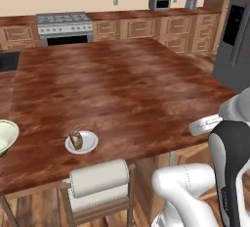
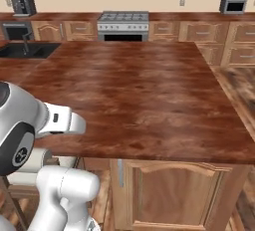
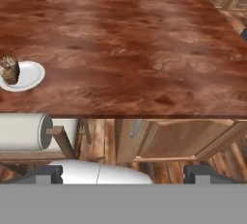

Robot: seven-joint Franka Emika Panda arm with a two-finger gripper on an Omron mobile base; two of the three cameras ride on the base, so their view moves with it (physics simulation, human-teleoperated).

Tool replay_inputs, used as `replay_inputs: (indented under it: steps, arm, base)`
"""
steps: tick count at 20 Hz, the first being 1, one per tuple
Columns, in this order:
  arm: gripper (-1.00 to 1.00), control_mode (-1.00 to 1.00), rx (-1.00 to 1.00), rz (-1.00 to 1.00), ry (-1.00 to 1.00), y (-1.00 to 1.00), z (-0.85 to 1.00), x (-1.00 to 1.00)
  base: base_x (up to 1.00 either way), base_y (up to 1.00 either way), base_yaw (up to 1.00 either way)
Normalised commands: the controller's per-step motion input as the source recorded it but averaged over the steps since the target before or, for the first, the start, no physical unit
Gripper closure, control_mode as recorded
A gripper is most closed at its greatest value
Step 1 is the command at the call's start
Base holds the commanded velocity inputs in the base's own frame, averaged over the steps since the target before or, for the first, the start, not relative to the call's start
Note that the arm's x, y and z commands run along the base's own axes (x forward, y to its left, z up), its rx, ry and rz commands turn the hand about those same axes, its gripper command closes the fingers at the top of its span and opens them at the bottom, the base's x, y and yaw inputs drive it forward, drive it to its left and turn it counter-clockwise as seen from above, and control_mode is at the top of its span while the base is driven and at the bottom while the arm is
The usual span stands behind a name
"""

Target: Take the smaller bowl and place it next to the appetizer plate on the dining counter , and place the larger bowl next to the plate with cooked food.

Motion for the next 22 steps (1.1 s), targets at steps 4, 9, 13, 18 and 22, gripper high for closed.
replay_inputs:
  steps: [4,9,13,18,22]
  arm:
    - [-1.00,1.00,0.00,0.00,0.00,0.00,0.00,0.00]
    - [-1.00,1.00,0.00,0.00,0.00,0.00,0.00,0.00]
    - [-1.00,1.00,0.00,0.00,0.00,0.00,0.00,0.00]
    - [-1.00,1.00,0.00,0.00,0.00,0.00,0.00,0.00]
    - [-1.00,1.00,0.00,0.00,0.00,0.00,0.00,0.00]
  base:
    - [0.90,-1.00,-0.06]
    - [-0.63,-0.98,-0.13]
    - [-1.00,-0.62,-0.07]
    - [-0.12,-0.78,-0.02]
    - [0.48,-1.00,-0.11]
